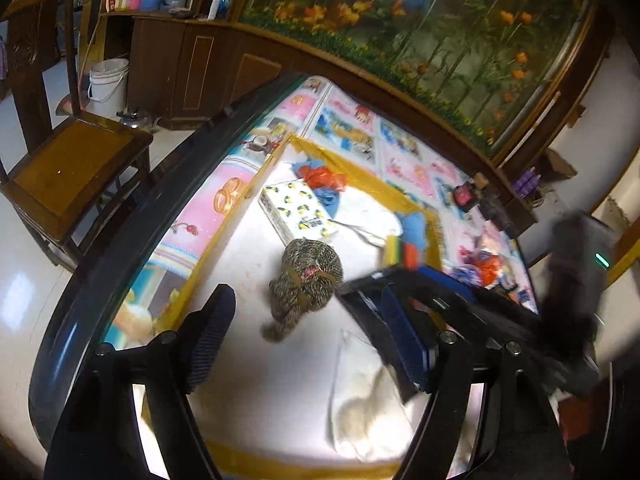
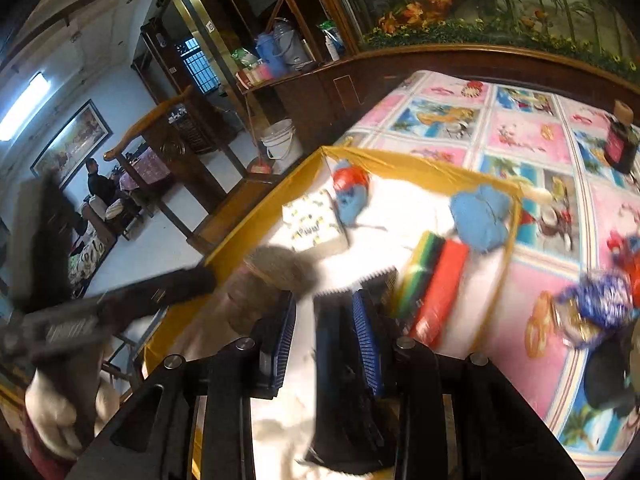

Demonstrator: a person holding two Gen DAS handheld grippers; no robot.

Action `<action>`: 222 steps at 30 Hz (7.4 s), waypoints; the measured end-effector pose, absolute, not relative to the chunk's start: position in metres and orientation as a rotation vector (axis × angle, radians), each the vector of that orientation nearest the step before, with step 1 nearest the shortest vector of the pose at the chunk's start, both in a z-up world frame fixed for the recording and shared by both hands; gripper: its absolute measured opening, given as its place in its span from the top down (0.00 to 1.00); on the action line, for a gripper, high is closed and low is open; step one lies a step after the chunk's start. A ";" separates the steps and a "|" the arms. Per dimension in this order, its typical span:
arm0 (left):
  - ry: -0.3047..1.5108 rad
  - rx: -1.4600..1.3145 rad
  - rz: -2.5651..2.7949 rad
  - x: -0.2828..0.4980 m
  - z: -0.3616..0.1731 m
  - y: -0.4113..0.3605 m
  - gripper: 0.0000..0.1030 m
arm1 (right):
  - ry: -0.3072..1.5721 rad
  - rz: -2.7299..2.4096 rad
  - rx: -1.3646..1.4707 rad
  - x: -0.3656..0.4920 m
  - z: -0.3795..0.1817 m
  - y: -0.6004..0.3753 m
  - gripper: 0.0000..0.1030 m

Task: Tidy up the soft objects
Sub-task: 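Lower the hat and snack bag into the tray and open both tools, then withdraw both tools from the tray and reach toward the blue Vinda tissue pack, then grasp the blue Vinda tissue pack with the right tool while the left tool grasps the red bag, then carry the tissue pack and red bag toward the tray with both tools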

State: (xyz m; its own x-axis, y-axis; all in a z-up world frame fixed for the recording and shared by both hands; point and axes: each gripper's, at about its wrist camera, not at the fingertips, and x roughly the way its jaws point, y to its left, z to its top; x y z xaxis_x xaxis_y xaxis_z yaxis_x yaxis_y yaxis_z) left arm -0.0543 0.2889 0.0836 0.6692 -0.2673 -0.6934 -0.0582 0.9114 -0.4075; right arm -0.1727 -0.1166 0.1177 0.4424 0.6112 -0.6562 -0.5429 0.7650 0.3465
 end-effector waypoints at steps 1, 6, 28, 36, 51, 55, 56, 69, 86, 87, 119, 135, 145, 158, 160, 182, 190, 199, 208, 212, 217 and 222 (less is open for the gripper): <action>0.822 -0.436 -0.134 -0.062 0.085 0.290 0.26 | 0.853 0.707 0.060 -0.170 0.119 -0.108 0.70; 0.780 -0.474 -0.149 -0.102 0.086 0.297 0.25 | 0.910 0.666 0.004 -0.162 0.112 -0.086 0.66; 0.743 -0.536 -0.175 -0.166 0.094 0.256 0.25 | 0.715 0.687 0.076 -0.263 0.148 -0.187 0.34; 0.774 -0.474 -0.234 -0.166 0.095 0.221 0.25 | 0.663 0.656 0.083 -0.291 0.154 -0.232 0.27; 0.814 -0.453 -0.252 -0.163 0.086 0.205 0.25 | 0.674 0.599 0.115 -0.302 0.154 -0.279 0.26; 0.823 -0.453 -0.254 -0.162 0.084 0.204 0.25 | 0.680 0.598 0.119 -0.301 0.153 -0.281 0.26; 0.825 -0.452 -0.254 -0.162 0.084 0.203 0.25 | 0.682 0.598 0.119 -0.302 0.152 -0.281 0.26; 0.845 -0.429 -0.279 -0.159 0.081 0.190 0.25 | 0.675 0.581 0.142 -0.302 0.149 -0.295 0.26; 0.877 -0.348 -0.371 -0.161 0.078 0.152 0.25 | 0.660 0.479 0.232 -0.311 0.151 -0.368 0.26; 0.878 -0.343 -0.374 -0.161 0.078 0.150 0.25 | 0.659 0.473 0.236 -0.312 0.151 -0.373 0.26; 1.042 -0.100 -0.538 -0.106 0.044 0.029 0.25 | 0.612 0.325 0.356 -0.281 0.154 -0.485 0.22; 1.053 -0.003 -0.517 -0.053 0.022 -0.027 0.20 | 0.533 0.298 0.314 -0.202 0.152 -0.486 0.18; 1.006 -0.034 -0.544 -0.054 0.018 -0.030 0.00 | 0.585 0.217 0.384 -0.175 0.135 -0.520 0.18; 0.993 -0.097 -0.528 -0.007 0.073 0.002 0.00 | 0.658 0.181 0.470 -0.166 0.124 -0.545 0.18; 0.951 -0.086 -0.505 0.013 0.092 0.005 0.00 | 0.668 0.184 0.492 -0.165 0.120 -0.547 0.18; 1.223 0.218 -0.556 0.138 0.027 -0.065 0.52 | 0.774 0.154 0.640 -0.159 0.103 -0.574 0.17; 1.127 0.119 -0.572 0.124 0.052 -0.046 0.59 | 0.912 0.123 0.559 -0.146 0.093 -0.560 0.17; 1.045 0.041 -0.606 0.100 0.085 -0.032 0.59 | 0.949 0.091 0.440 -0.145 0.098 -0.541 0.30; 0.951 -0.084 -0.559 0.056 0.124 0.025 0.58 | 0.866 0.132 0.462 -0.156 0.105 -0.543 0.63; 0.929 -0.143 -0.496 0.032 0.126 0.065 0.58 | 0.859 0.145 0.482 -0.157 0.104 -0.545 0.68; 0.902 -0.239 -0.427 -0.004 0.122 0.119 0.58 | 0.763 0.187 0.502 -0.170 0.116 -0.548 0.71; 0.877 -0.268 -0.328 -0.031 0.118 0.169 0.58 | 0.673 0.205 0.514 -0.191 0.125 -0.550 0.71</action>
